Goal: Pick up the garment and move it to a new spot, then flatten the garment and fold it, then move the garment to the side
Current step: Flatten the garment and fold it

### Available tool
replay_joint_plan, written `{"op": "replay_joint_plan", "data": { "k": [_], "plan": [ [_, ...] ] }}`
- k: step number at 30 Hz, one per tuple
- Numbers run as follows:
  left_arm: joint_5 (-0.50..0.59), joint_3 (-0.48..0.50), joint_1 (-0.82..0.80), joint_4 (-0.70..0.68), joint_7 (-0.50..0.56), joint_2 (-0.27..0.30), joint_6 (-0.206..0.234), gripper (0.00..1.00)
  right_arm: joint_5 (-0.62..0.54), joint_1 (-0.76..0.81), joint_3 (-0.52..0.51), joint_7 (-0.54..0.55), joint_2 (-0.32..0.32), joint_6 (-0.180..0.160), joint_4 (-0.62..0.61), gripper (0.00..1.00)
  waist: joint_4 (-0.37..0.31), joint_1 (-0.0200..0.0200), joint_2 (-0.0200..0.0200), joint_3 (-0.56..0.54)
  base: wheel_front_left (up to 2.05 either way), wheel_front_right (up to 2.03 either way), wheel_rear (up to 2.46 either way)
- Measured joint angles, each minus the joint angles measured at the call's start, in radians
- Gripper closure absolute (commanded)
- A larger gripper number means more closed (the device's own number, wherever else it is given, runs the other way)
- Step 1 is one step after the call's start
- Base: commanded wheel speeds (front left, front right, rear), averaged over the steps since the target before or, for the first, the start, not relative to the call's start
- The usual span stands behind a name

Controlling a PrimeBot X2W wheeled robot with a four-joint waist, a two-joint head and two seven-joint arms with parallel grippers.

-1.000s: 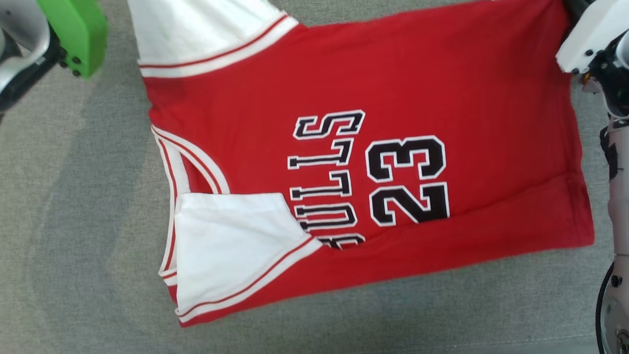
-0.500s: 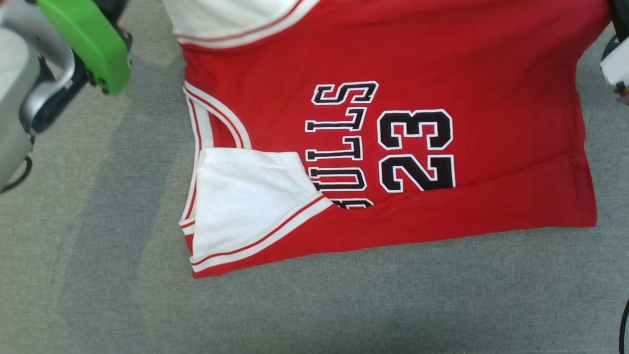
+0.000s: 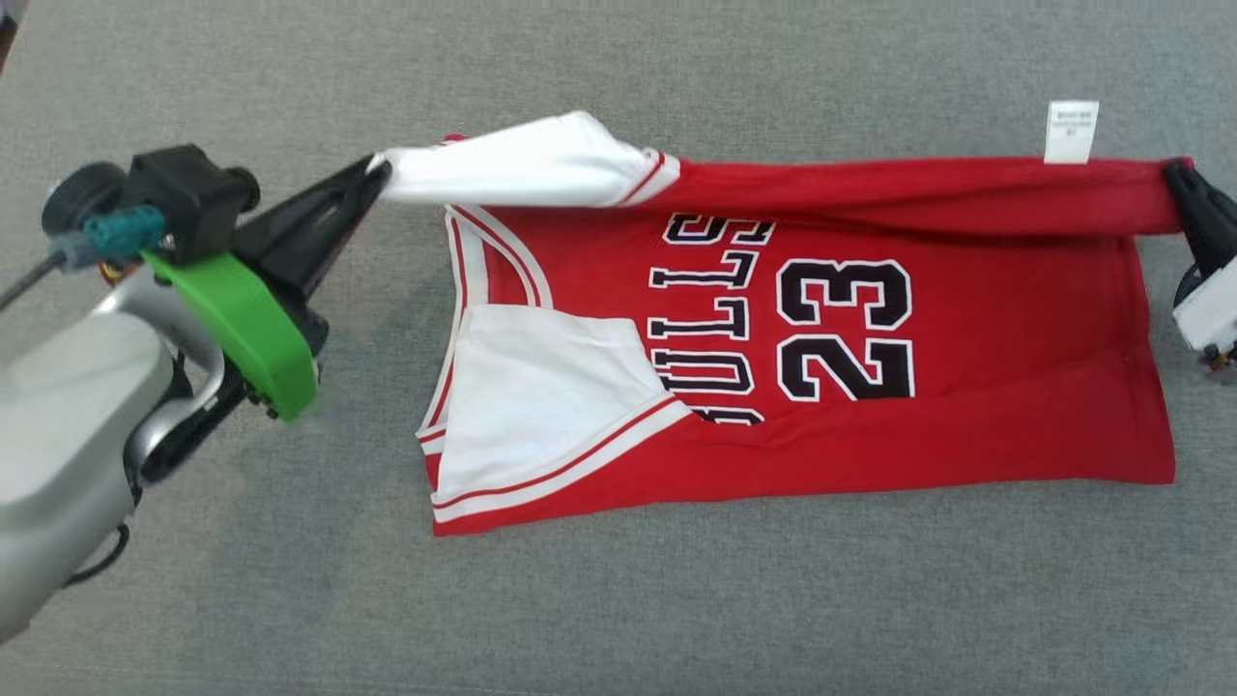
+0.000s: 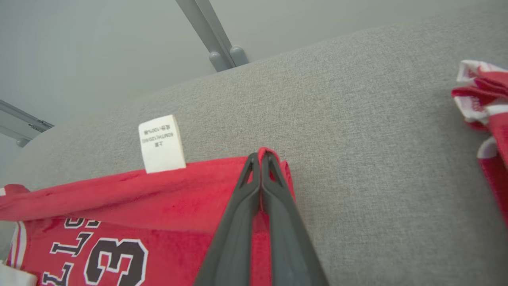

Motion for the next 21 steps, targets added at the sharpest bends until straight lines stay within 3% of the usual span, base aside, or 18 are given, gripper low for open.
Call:
{"op": "replay_joint_plan", "data": {
  "k": [13,20,21],
  "plan": [
    [-0.025,-0.001,0.252,-0.239,-0.004,0.068,0.082,1.00,-0.002,0.194,-0.002,-0.100,-0.019,0.000,-0.036,1.00,0.027,0.0000,0.0000,-0.030,0.00,0.00,0.00],
    [-0.026,0.000,0.301,-0.258,0.000,0.069,0.105,1.00,0.001,0.210,0.007,-0.135,-0.008,0.000,0.010,1.00,0.033,0.0000,0.0000,-0.018,0.00,0.00,0.00],
    [-0.026,0.000,0.306,-0.254,0.001,0.068,0.108,1.00,0.006,0.211,0.007,-0.138,-0.006,0.000,0.015,0.96,0.033,0.0000,0.0000,-0.017,0.00,0.00,0.00]
  ]
}}
